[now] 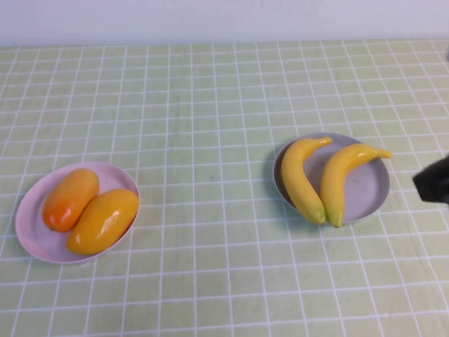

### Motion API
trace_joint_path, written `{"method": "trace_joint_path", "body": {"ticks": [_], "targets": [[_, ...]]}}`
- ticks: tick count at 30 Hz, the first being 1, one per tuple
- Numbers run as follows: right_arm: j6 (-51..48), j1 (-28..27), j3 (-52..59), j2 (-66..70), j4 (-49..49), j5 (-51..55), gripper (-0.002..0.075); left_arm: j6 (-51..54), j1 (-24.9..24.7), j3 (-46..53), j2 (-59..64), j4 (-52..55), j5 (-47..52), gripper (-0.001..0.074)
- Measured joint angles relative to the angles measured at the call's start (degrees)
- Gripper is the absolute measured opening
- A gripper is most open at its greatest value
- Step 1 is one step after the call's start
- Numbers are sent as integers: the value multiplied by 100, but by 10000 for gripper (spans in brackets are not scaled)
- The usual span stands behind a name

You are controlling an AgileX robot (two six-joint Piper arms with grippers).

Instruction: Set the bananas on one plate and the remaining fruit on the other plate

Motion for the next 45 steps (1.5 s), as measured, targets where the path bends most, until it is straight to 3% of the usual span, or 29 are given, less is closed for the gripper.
{"method": "trace_joint_path", "body": {"ticks": [7, 13, 20, 25, 33, 39, 45], "targets": [[-492, 0, 1093, -1124, -61, -332, -15, 0, 0, 0, 0, 0, 0, -1], [-543, -66, 2682, -1460, -482, -2096, -15, 0, 0, 0, 0, 0, 0, -1], [-684, -1602, 4942, -2247, -440, -5028, -15, 0, 0, 0, 0, 0, 0, -1], [-696, -2556, 6268, -3370, -262, -6090, -15, 0, 0, 0, 0, 0, 0, -1], [-710, -3364, 7332, -5119, -213, -6404, -15, 0, 0, 0, 0, 0, 3, -2], [-710, -3428, 7587, -6109, -213, -6079, -15, 0, 0, 0, 0, 0, 3, -1], [-710, -3428, 7598, -6261, -192, -5715, -15, 0, 0, 0, 0, 0, 3, -1]]}}
